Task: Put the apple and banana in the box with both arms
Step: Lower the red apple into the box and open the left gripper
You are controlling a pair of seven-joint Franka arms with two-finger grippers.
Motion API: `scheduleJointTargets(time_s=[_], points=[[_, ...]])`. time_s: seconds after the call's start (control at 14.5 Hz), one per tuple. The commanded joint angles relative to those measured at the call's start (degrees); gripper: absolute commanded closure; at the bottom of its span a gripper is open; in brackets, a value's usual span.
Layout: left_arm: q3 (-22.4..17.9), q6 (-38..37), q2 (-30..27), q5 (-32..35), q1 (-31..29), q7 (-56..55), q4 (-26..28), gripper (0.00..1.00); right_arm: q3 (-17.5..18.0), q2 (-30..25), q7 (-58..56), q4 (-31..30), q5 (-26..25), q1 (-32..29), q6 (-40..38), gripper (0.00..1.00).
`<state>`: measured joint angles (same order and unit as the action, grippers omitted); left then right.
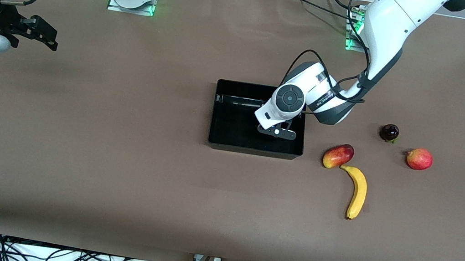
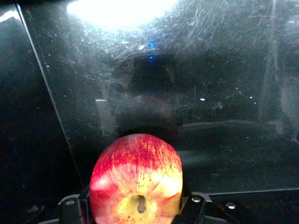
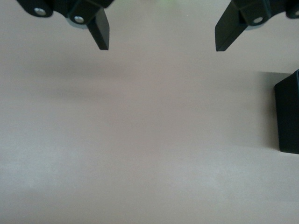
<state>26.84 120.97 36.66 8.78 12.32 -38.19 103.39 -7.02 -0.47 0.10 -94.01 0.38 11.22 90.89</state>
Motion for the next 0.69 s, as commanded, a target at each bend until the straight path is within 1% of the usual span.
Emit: scheduleJointTargets(time_s=[0.0, 0.07, 0.28, 0.41, 0.48, 0.62], points=[[-0.1, 0.8, -1.9, 1.2, 0.2, -2.3, 2.0, 0.21, 1.1, -0.9, -1.0, 0.8, -1.3, -0.8, -0.4, 0.0], [-0.1, 0.6, -2.0, 1.2, 0.1, -2.4, 1.9, 0.0, 1.2, -0.9, -1.1, 0.9, -1.3, -0.7, -0.8, 0.0], [-0.1, -1.4, -3.3, 1.2, -0.1, -2.5, 1.1, 0.0, 0.7, -0.6, -1.2, 2.4, -1.2, -1.3, -0.6, 0.0], [-0.2, -6.5, -5.4, 1.2, -0.5, -2.1, -1.0, 0.0, 0.6, 1.2, -0.8, 4.2, -0.6, -1.3, -0.7, 0.0], [-0.3, -9.8, -6.4, 1.2, -0.6, -1.7, -3.9, 0.0, 0.9, 1.1, -0.5, 4.5, -1.1, -1.0, -0.7, 0.0], [-0.4, -19.7, -6.4, 1.2, -2.2, -1.4, -12.3, 0.0, 1.0, 1.1, -0.6, 4.5, -1.3, -0.8, -0.8, 0.0]])
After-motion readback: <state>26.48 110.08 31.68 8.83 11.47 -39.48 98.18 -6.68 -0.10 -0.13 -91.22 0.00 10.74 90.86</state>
